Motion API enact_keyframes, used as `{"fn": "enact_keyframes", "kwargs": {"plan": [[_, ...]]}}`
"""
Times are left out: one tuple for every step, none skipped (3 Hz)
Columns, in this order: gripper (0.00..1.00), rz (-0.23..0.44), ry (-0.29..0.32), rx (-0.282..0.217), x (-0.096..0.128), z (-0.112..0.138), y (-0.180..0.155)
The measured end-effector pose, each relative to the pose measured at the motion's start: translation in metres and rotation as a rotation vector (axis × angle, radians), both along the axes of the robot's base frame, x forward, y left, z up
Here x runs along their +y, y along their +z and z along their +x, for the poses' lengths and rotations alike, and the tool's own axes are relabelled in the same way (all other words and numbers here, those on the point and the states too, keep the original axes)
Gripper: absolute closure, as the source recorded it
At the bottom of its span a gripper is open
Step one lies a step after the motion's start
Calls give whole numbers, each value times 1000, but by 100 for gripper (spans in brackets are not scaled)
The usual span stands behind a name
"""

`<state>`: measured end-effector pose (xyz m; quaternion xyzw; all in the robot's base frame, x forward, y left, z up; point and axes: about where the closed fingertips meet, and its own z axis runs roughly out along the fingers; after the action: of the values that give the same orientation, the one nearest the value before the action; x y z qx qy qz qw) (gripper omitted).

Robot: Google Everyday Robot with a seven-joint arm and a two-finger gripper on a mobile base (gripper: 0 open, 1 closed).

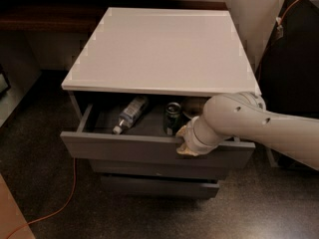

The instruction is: Pick blue plastic bottle from top drawer and place on counter

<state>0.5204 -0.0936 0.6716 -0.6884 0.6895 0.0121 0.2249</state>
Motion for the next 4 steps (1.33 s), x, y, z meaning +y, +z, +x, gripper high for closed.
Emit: {"fn": "enact_keyframes", "kwargs": {"plan": [[100,29,-20,59,-16,-35,-1],[100,29,-20,59,-16,-35,3],[100,29,-20,60,-16,-35,4],[100,40,-26,77,-23,-46,1]]}}
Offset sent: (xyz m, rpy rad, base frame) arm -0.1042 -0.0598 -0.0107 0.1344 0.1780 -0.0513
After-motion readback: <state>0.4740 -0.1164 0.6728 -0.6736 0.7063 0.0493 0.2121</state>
